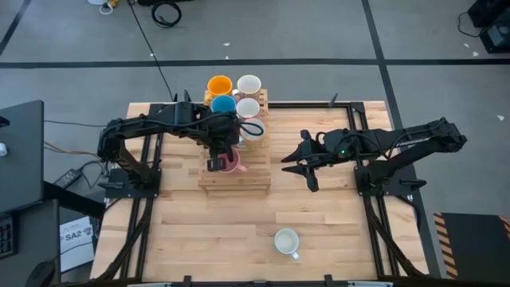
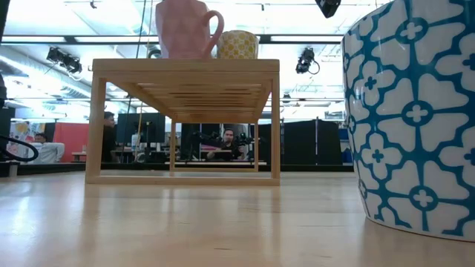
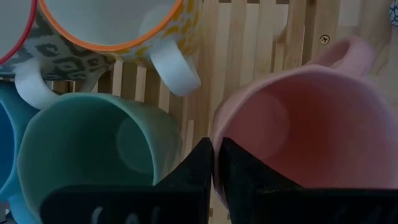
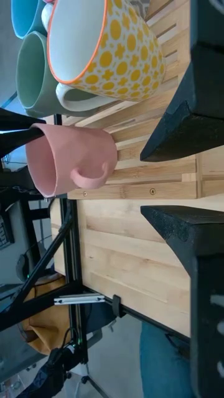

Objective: Place coffee mugs
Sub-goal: Put the pink mug on the shelf

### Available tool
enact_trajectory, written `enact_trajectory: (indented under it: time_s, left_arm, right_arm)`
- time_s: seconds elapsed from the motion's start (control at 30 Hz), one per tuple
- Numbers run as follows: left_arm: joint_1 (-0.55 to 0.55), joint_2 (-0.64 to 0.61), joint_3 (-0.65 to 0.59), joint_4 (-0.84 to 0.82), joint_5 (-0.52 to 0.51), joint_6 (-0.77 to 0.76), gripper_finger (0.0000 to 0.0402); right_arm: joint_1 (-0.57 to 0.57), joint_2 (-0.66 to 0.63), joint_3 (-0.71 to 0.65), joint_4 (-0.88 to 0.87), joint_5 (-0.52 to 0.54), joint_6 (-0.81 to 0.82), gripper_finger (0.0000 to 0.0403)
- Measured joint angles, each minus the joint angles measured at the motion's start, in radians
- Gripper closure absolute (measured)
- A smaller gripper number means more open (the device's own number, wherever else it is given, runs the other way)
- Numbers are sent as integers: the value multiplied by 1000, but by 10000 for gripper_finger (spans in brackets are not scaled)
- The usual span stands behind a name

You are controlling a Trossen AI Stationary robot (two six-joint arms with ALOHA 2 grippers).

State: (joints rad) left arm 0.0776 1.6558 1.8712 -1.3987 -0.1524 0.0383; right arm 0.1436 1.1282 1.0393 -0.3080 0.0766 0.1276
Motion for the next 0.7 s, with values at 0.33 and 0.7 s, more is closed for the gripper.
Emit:
enact_trajectory:
  time_s: [0.33, 0.7]
  left_arm:
    - [0, 0, -1, -1, -4, 0, 363]
    - [0, 0, -1, -1, -34, 1, 316]
  right_arm:
    - [0, 0, 0, 0, 0, 0, 273]
    - [0, 0, 0, 0, 0, 0, 273]
